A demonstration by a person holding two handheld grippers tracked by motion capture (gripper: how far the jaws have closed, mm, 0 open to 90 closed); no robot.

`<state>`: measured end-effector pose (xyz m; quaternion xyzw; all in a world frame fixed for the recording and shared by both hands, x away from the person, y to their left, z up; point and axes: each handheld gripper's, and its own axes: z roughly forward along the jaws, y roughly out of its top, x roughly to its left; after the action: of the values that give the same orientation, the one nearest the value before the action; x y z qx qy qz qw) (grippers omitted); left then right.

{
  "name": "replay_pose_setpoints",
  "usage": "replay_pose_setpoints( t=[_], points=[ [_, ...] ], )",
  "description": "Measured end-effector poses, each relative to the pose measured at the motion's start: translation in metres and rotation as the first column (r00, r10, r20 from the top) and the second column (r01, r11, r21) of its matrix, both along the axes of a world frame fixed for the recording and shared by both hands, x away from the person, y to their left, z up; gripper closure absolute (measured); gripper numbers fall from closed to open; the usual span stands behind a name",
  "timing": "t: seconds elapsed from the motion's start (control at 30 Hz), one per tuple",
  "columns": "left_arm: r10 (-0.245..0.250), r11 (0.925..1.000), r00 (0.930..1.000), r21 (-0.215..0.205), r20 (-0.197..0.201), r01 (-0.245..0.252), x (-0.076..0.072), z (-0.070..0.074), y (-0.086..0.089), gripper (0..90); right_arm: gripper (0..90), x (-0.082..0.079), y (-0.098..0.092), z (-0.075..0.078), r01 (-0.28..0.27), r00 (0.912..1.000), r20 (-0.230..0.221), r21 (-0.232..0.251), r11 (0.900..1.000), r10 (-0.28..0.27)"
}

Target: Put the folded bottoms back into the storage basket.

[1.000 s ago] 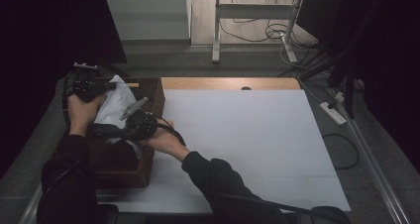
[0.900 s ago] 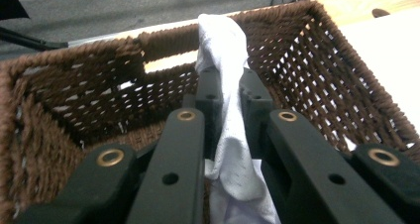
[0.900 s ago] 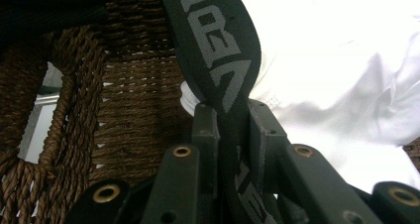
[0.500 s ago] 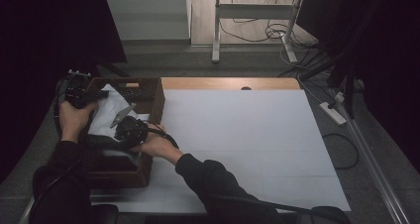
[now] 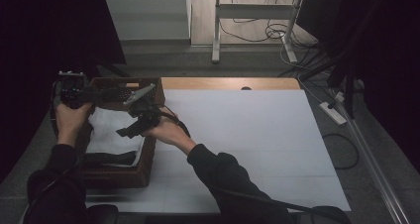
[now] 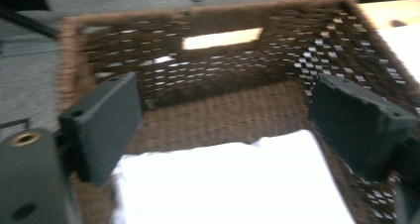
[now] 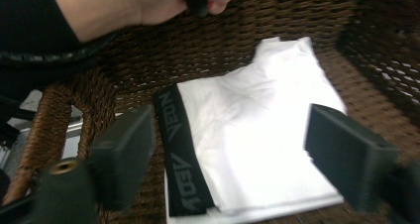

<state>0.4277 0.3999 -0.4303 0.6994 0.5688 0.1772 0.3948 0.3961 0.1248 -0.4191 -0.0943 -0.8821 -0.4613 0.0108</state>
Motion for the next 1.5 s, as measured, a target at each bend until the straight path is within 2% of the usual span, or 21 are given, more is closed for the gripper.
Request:
replay_pose_setpoints(
  t=[0.1, 0.2, 0.27, 0.4, 0.47, 0.63, 0.73, 0.83, 1.0, 1.17, 1.33, 1.5],
  points=[
    [-0.05, 0.9986, 0.9987, -0.015, 0.01, 0.05, 0.0, 0.0, -0.01, 4.9, 10.4, 0.006, -0.014, 0.007, 0.013, 0.9999, -0.01, -0.006, 1.0, -0.013],
    [-0.073, 0.9972, 0.9972, -0.015, 0.018, 0.073, -0.002, 0.0, -0.017, 0.7, 5.0, 0.012, -0.029, 0.008, 0.036, 0.9993, -0.01, -0.026, 0.999, -0.037],
    [-0.084, 0.996, 0.9963, -0.028, 0.02, 0.085, -0.005, -0.001, -0.02, 0.1, 3.3, 0.014, -0.038, 0.007, 0.053, 0.9986, -0.002, -0.04, 0.998, -0.054],
    [-0.095, 0.9952, 0.9952, -0.019, 0.022, 0.096, -0.012, -0.002, -0.025, 0.1, 1.5, 0.017, -0.055, 0.0, 0.075, 0.9966, -0.029, -0.039, 0.996, -0.077],
    [-0.111, 0.9934, 0.9932, -0.024, 0.033, 0.112, -0.017, -0.002, -0.029, 0.1, 0.5, 0.017, -0.06, -0.004, 0.081, 0.9962, -0.028, -0.045, 0.996, -0.082],
    [-0.141, 0.9899, 0.9891, -0.007, 0.043, 0.141, -0.029, -0.002, -0.041, 0.1, 0.0, 0.013, -0.073, -0.011, 0.085, 0.9961, -0.021, -0.047, 0.995, -0.086],
    [-0.16, 0.9867, 0.9862, -0.025, 0.044, 0.161, -0.035, -0.004, -0.048, 0.1, 0.0, 0.008, -0.082, -0.014, 0.08, 0.9964, -0.025, -0.051, 0.996, -0.081],
    [-0.163, 0.9858, 0.9845, -0.029, 0.064, 0.165, -0.043, -0.003, -0.054, 0.1, 0.0, 0.004, -0.09, -0.017, 0.082, 0.9962, -0.026, -0.052, 0.995, -0.084],
    [-0.187, 0.982, 0.9811, -0.015, 0.049, 0.188, -0.051, -0.005, -0.064, 0.1, 0.0, -0.002, -0.103, -0.019, 0.093, 0.9951, -0.031, -0.046, 0.995, -0.094],
    [-0.204, 0.979, 0.977, 0.001, 0.063, 0.204, -0.06, -0.003, -0.075, 0.1, 0.0, -0.006, -0.112, -0.02, 0.096, 0.9947, -0.033, -0.051, 0.994, -0.098],
    [-0.222, 0.9751, 0.9736, 0.016, 0.054, 0.221, -0.067, -0.003, -0.086, 0.1, 0.0, -0.011, -0.121, -0.022, 0.096, 0.9947, -0.03, -0.055, 0.994, -0.098],
    [-0.231, 0.9729, 0.9712, 0.005, 0.057, 0.231, -0.073, -0.002, -0.094, 0.1, 0.0, -0.013, -0.131, -0.024, 0.104, 0.9939, -0.029, -0.065, 0.992, -0.106]
  ],
)
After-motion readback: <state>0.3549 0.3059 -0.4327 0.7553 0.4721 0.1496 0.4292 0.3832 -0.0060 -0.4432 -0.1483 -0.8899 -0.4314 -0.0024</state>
